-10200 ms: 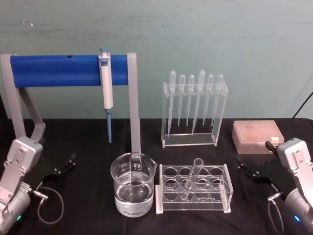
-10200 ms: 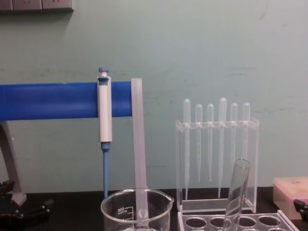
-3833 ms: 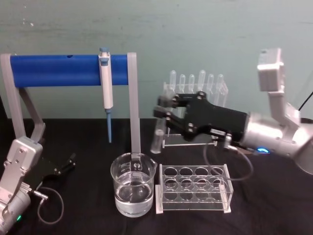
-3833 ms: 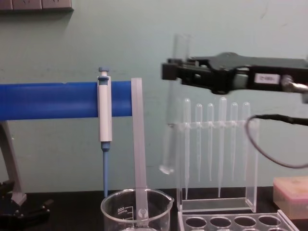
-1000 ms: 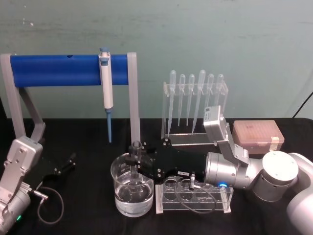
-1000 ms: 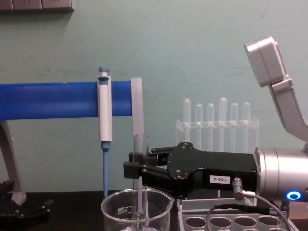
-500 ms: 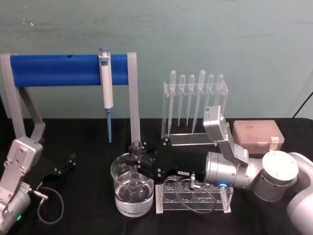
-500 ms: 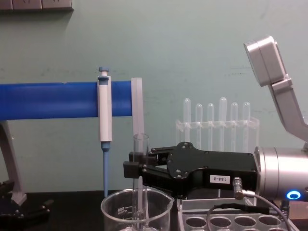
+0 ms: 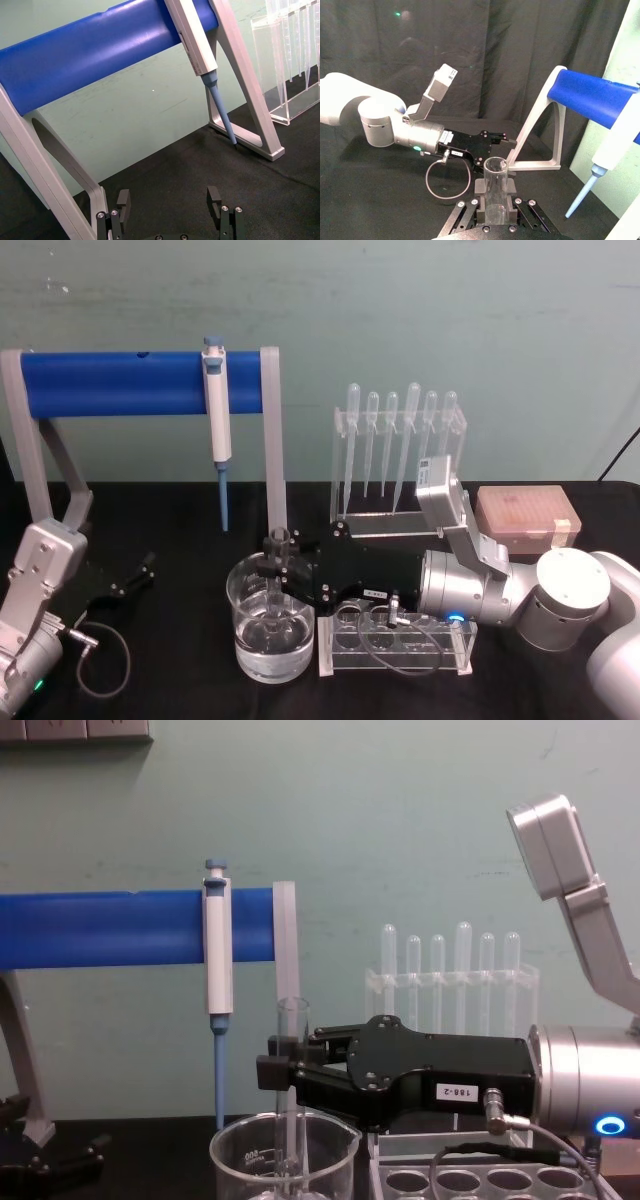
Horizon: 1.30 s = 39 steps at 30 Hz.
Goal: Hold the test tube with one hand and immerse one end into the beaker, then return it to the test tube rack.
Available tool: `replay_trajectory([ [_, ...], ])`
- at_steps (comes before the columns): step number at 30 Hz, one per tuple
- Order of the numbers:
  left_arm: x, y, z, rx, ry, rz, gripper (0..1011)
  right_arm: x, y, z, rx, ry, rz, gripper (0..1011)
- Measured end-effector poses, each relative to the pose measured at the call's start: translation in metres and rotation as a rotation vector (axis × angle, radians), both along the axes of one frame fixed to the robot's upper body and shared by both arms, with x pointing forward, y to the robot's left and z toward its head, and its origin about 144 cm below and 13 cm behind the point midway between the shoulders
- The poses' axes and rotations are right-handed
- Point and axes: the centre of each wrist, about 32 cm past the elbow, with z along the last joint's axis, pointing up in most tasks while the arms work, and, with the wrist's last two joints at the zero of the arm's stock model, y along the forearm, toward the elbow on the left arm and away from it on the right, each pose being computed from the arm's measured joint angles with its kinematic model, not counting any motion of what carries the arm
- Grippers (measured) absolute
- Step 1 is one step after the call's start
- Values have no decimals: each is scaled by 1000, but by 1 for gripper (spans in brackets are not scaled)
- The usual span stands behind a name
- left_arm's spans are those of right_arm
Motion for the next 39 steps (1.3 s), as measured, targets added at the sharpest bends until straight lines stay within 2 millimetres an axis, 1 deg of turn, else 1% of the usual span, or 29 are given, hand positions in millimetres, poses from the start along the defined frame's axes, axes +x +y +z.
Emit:
replay_trajectory([
  [39, 0, 0, 0, 0, 0, 0, 1000, 0, 0, 0, 0, 0, 0, 227],
])
